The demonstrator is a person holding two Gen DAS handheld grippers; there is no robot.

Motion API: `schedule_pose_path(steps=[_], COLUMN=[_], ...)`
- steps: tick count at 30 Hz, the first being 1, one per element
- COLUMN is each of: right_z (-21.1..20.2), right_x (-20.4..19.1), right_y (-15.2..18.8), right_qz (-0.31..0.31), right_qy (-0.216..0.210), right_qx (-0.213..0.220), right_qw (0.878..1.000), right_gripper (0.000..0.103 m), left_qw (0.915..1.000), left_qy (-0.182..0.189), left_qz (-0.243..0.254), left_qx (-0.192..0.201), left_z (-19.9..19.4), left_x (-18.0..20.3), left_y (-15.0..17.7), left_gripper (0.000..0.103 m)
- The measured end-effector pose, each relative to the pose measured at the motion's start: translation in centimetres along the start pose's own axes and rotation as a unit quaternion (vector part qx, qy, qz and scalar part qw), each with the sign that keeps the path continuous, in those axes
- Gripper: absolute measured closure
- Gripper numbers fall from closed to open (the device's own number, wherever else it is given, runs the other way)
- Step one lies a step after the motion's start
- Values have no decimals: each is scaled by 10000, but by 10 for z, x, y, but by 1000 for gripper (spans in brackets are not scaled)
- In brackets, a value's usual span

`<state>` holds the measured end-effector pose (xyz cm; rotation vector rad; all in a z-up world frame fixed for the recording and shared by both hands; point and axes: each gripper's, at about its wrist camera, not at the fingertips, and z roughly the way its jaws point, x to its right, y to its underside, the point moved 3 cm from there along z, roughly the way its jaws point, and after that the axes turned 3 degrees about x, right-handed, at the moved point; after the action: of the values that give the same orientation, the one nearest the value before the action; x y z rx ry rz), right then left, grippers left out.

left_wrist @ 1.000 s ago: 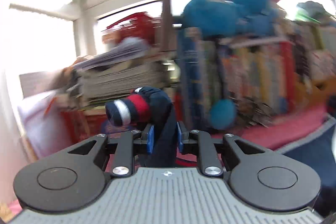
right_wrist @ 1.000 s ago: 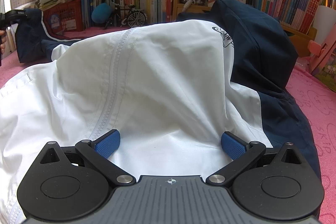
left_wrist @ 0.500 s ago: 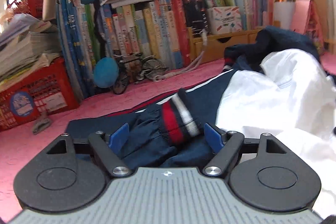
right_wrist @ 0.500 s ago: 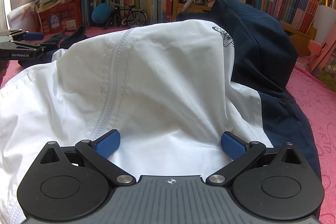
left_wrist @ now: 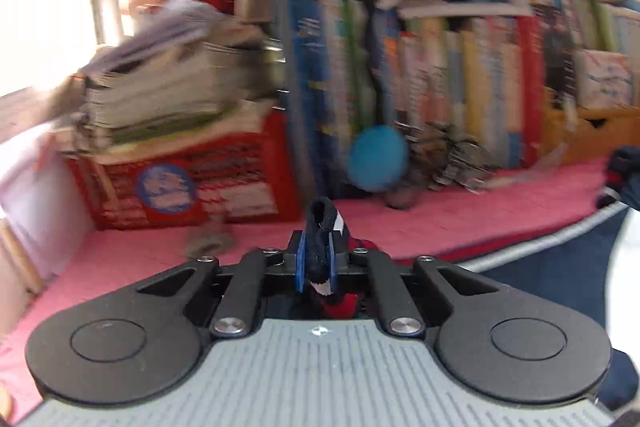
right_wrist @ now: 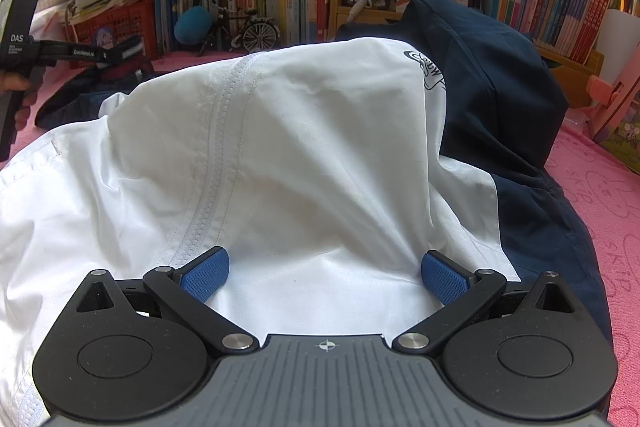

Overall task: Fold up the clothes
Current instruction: 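Grasp the sleeve's striped cuff with the left gripper and lay it flat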

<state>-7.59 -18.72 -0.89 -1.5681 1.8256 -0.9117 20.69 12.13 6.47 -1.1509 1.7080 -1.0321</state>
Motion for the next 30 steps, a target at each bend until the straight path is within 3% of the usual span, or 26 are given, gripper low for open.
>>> schedule_pose_path(steps=[2,5,8,10,14,16,20,23,24,27,28,30], right_z=[-1,-10,-27,-40,-48,-47,-26,-2,5,17,18,17], right_x=[-1,-14,-39,-62,-128,-170,-225,-237,-236,-239,-242,-260], right_y=[0,-10,-32,-54,-76,-77,-63,-46,-43,-37,-37,-42], right_qz=[-2,-250,-503,-436,-319,-482,-871,-845,-782,-543,-566,-736], right_qy=[31,336,104,-468,-1807,-2037,-1523,-828,-731,-1046,-1316,-2226], right_qx=[9,165,512,735,628,588,273,-83,-197,-209,-218,-353], right_qw=[10000,9990,9974,9952,9810,9761,9841,9929,9941,9928,9895,9715], right_gripper=[0,1,1,0,0,0,0,3,15,47,51,49], left_qw=[9976,9872,9800,9736,9661,9626,9556,9546,9541,9501,9486,9554], left_qy=[-681,-1576,-1855,-2034,-2012,-2023,-2054,-2163,-2188,-2253,-2248,-2070], left_qz=[-129,-232,-662,-951,-1463,-1621,-1864,-1744,-1731,-1867,-1959,-1895], left_qx=[28,-74,-284,-424,-687,-790,-999,-1077,-1086,-1082,-1064,-918], left_z=[12,31,41,48,58,65,80,89,90,90,88,73], left_x=[-48,-116,-158,-186,-207,-210,-214,-213,-215,-222,-222,-211], left_y=[-9,-13,-4,3,22,30,45,53,54,55,53,44], left_gripper=[92,93,93,93,93,93,93,93,93,93,93,92])
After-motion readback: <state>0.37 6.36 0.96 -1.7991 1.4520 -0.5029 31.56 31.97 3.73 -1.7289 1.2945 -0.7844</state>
